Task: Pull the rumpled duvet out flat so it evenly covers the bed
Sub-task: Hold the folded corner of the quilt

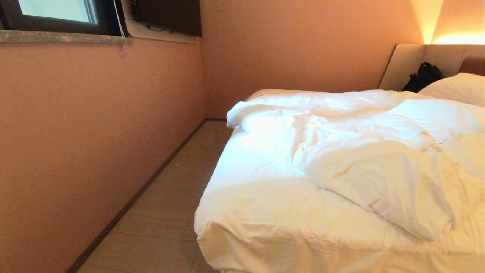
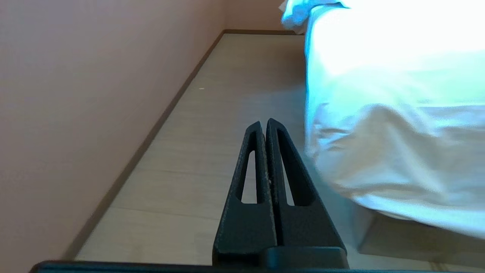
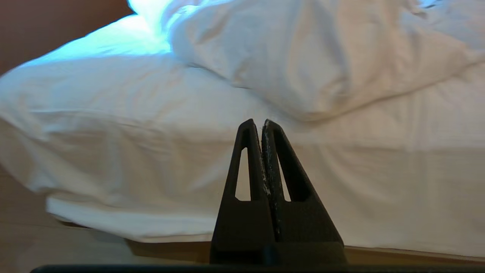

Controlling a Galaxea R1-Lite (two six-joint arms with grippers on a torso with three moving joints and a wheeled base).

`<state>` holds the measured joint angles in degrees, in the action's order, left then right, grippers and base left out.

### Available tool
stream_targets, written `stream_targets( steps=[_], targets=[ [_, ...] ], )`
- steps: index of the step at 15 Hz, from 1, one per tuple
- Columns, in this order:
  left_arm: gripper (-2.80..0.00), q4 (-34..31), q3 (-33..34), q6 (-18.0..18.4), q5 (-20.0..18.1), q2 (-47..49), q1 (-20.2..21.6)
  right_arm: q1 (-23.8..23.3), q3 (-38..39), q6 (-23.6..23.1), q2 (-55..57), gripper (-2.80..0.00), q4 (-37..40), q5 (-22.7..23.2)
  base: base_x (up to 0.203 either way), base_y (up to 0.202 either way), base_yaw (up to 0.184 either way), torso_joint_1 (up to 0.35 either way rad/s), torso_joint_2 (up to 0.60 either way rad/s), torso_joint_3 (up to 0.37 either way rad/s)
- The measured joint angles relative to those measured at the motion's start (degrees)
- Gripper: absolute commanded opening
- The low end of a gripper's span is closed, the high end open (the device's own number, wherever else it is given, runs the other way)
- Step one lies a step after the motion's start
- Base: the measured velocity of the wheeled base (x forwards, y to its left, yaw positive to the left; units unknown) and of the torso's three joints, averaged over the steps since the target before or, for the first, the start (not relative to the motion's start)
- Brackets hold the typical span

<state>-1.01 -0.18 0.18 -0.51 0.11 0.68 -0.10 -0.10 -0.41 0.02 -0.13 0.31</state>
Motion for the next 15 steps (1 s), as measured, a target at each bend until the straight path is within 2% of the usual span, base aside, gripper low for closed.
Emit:
stream_targets(
  steps=[15],
  targets=[
    [-2.80, 0.0, 0.0, 0.0, 0.0, 0.0, 0.0, 0.0, 0.0, -0.1, 0.0, -2.80, -0.1, 0.0, 0.000, -0.193, 0.000, 0.003, 0.00, 0.002]
  ],
)
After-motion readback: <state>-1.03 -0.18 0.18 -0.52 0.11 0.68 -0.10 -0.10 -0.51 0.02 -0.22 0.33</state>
